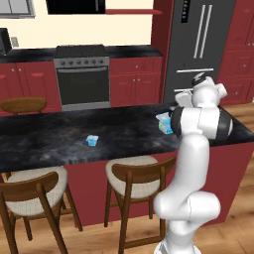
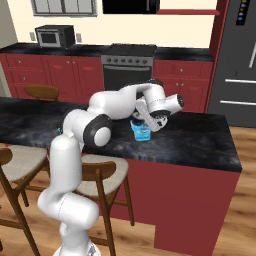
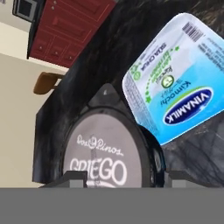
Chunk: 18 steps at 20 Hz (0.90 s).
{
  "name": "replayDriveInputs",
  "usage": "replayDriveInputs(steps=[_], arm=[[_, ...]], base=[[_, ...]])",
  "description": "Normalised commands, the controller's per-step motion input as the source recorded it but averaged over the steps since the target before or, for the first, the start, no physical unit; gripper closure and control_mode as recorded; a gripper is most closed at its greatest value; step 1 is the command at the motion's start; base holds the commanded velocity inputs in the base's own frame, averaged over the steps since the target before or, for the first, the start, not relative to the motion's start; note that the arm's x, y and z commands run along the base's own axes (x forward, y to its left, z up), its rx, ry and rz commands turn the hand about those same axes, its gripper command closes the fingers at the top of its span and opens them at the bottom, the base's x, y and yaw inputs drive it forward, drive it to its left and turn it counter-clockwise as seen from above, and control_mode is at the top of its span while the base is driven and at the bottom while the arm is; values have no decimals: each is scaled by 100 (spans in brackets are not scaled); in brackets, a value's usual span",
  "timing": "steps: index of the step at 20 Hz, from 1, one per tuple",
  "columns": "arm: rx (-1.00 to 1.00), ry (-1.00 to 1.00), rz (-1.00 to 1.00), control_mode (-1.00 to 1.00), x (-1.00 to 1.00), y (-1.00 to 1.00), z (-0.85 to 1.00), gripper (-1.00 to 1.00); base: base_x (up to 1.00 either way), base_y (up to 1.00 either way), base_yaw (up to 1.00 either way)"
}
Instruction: Stack the yogurt containers by placing the smaller containers on top of the larger containers.
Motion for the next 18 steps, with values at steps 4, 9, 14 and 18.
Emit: replayDriveInputs(steps=[4,9,14,18], arm=[[0,1,0,-100,13,-2,-9,100],[0,2,0,-100,18,-3,-12,100],[0,2,0,-100,21,-5,-11,100],[0,1,0,-100,23,-6,-8,100]], base=[[0,0,0],[0,0,0],[0,0,0],[0,0,0]])
